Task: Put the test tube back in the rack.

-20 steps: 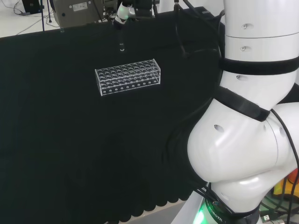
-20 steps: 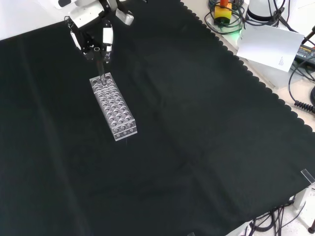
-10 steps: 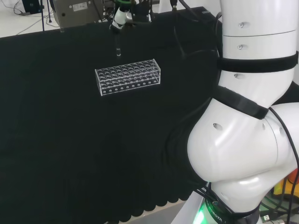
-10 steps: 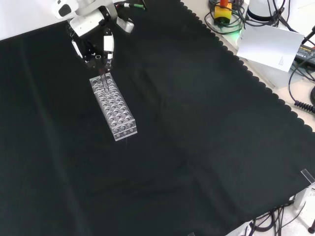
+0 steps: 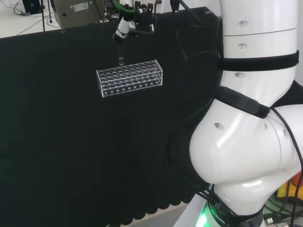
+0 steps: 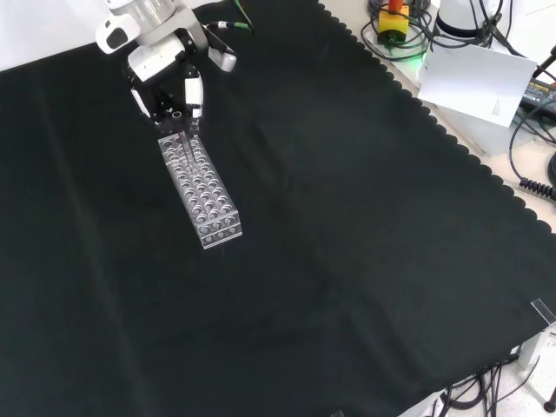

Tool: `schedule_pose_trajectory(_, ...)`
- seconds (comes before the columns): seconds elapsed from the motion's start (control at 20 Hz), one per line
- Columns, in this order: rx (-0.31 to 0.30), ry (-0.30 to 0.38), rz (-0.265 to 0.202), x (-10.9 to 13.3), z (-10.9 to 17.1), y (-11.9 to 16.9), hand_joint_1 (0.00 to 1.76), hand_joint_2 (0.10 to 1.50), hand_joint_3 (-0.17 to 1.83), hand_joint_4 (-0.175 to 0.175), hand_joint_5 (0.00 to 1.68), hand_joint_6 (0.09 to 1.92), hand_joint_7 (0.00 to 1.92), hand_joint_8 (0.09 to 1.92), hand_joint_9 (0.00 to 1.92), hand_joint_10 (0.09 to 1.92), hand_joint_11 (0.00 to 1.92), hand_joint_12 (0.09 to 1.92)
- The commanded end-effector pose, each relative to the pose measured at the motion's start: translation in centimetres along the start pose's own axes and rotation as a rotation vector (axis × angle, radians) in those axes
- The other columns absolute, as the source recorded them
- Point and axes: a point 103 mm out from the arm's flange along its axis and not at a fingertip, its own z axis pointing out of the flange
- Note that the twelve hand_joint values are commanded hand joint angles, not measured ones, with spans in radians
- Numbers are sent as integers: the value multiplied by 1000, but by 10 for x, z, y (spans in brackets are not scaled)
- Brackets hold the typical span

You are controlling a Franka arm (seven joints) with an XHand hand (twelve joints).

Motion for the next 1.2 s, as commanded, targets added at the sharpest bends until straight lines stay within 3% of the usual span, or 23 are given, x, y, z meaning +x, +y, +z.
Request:
schedule_pose_trajectory(0.05,9,17,0,-2,4,2,1239,579,688,-175,1481,281,1817,412,1868,129,1585,673)
schedule_pose_trajectory(0.8,49,39,4,-3,30,10,1239,580,688,-175,1481,281,1816,414,1869,126,1586,674)
schedule_pose_trajectory(1.2,57,42,7,-3,31,9,1239,579,688,-175,1481,282,1814,415,1870,125,1587,675)
